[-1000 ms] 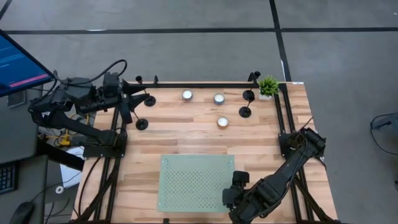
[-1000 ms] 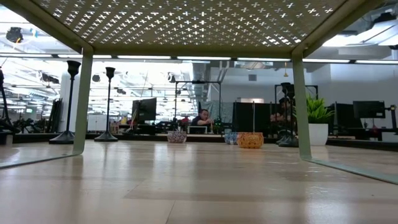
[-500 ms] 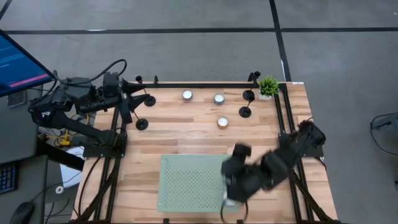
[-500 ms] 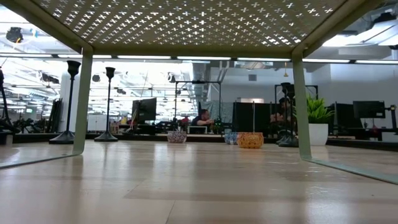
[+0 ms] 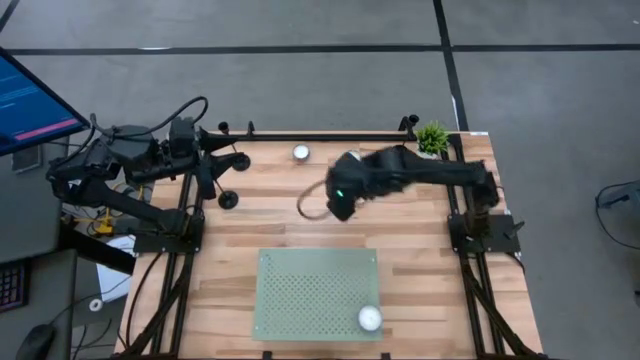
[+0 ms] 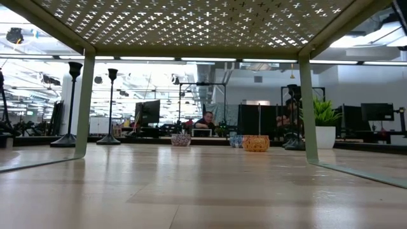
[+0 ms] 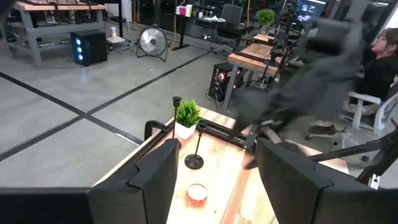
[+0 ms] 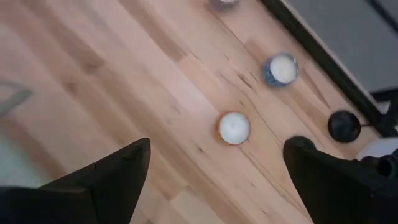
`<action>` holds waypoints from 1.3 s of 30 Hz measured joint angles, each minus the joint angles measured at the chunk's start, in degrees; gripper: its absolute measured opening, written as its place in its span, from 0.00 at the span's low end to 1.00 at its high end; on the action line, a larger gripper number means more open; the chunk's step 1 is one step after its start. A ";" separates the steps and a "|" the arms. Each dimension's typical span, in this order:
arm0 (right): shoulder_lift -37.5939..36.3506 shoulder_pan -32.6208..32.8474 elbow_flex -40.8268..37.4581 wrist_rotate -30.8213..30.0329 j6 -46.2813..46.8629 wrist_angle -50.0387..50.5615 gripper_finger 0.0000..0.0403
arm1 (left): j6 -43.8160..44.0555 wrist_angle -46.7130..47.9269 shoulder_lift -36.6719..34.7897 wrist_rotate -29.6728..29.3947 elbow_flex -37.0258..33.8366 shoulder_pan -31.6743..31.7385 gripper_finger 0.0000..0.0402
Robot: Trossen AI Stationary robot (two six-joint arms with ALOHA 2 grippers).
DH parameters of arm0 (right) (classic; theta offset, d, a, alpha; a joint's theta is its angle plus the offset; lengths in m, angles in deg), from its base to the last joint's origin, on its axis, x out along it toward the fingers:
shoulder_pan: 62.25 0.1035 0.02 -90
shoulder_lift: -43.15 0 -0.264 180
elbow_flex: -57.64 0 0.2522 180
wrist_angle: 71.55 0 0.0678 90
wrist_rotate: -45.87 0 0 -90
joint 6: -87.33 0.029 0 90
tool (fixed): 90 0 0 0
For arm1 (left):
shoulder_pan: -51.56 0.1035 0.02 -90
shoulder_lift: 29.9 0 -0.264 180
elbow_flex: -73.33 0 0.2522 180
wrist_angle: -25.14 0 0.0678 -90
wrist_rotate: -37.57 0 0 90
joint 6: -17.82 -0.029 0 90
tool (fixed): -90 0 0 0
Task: Stock candles on shelf
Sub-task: Put the orange scented candle on the shelf
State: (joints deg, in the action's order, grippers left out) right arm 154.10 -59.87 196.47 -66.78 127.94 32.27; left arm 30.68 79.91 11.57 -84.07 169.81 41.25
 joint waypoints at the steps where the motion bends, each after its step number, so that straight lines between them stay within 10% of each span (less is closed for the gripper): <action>1: 0.76 -1.30 -0.09 1.27 -1.18 -0.06 0.89 | 0.03 -0.16 0.13 -0.02 0.00 -0.01 0.54; 20: -3.73 -8.77 -34.31 9.58 -10.47 -20.57 0.88 | 1.10 0.11 0.20 -0.03 0.00 0.00 0.55; 39: -3.73 -17.07 -43.98 15.31 -15.73 -35.13 0.92 | 1.07 0.09 0.20 -0.07 0.00 0.00 0.57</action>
State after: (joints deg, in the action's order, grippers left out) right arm 150.37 -76.94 152.49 -51.47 112.21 -2.85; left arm 31.74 80.00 11.77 -84.13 169.81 41.25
